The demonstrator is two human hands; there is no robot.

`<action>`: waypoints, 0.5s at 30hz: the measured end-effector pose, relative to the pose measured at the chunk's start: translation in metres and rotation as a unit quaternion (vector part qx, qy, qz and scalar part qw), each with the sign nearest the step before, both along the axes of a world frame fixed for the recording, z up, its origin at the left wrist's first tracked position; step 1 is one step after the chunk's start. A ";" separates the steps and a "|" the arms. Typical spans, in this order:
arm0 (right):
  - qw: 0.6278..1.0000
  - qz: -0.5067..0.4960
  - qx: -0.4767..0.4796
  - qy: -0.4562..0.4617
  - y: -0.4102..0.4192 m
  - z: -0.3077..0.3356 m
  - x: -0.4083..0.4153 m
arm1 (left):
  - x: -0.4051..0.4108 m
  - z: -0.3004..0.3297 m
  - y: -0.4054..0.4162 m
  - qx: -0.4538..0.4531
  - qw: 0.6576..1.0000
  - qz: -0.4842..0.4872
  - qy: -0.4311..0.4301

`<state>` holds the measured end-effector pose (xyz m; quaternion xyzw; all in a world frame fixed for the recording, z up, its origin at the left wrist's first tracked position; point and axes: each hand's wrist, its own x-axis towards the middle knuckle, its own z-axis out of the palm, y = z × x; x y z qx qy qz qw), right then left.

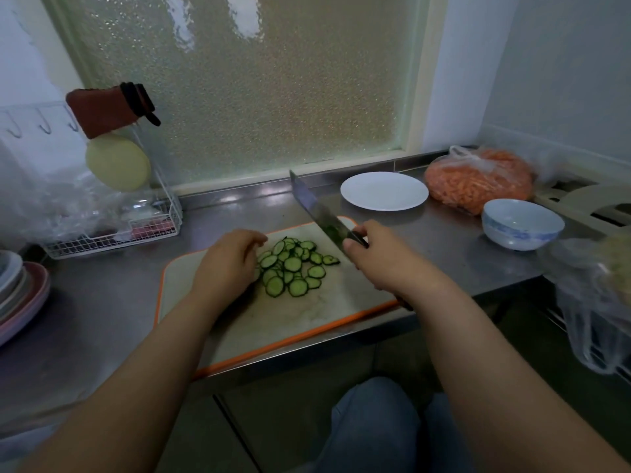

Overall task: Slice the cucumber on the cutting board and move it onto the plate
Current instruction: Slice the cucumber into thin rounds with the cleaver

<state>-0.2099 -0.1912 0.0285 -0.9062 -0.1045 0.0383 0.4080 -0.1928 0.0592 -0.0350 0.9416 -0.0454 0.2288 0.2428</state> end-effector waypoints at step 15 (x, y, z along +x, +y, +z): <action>0.984 0.127 -0.091 0.085 0.087 -0.020 -0.010 | -0.043 -0.041 0.027 -0.006 0.999 0.013 -0.042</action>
